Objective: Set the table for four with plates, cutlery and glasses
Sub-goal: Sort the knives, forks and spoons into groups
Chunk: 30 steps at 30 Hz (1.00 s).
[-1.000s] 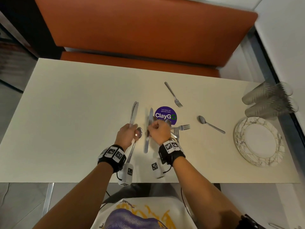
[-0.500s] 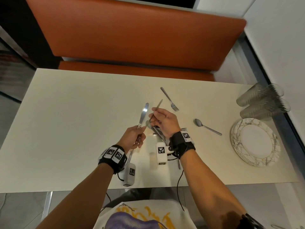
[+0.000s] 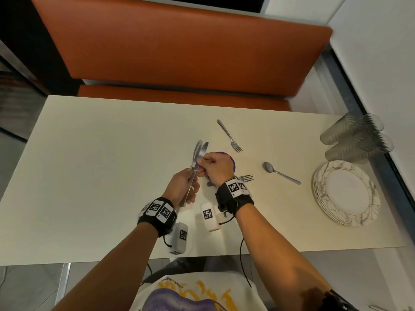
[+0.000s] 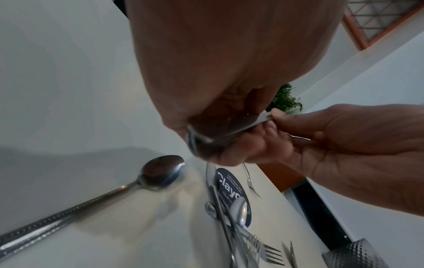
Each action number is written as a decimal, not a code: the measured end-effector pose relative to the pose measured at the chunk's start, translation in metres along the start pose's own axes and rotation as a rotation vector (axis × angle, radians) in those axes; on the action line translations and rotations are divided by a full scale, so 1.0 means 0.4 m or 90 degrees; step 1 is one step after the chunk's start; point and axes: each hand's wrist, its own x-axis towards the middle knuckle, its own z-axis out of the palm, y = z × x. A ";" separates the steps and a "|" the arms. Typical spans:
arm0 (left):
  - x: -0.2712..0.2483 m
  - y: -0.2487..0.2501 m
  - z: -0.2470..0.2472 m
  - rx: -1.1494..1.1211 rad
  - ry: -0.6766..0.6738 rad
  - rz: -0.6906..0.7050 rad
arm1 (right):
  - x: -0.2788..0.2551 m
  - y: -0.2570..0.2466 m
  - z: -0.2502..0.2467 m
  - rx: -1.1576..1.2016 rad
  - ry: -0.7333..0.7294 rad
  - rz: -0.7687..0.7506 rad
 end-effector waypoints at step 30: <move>0.121 0.028 0.006 -0.121 0.101 -0.213 | 0.086 -0.061 -0.172 -0.101 0.042 -0.220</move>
